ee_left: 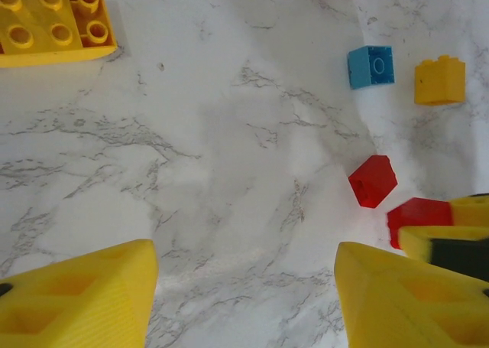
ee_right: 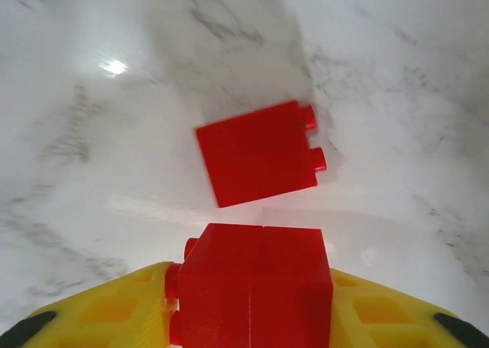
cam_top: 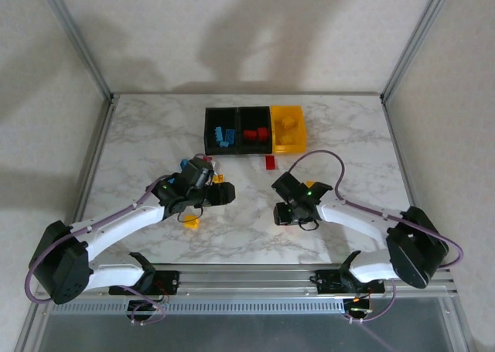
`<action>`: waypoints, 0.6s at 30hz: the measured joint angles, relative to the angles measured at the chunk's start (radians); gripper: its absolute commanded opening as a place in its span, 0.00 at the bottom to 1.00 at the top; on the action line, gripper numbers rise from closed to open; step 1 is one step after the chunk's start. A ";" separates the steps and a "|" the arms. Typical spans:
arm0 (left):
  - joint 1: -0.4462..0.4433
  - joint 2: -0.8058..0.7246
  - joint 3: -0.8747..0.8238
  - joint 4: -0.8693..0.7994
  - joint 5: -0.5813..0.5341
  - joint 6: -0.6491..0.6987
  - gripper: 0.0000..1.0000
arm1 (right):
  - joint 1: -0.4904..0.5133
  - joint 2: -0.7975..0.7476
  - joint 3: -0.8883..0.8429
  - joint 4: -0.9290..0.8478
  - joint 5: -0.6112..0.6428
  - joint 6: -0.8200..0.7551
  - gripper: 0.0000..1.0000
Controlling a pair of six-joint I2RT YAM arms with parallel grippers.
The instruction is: Sort the legos into containers by color
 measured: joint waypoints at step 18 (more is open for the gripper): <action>0.032 -0.052 0.027 0.095 -0.202 -0.124 0.65 | -0.196 0.397 0.605 0.089 0.019 -0.172 0.40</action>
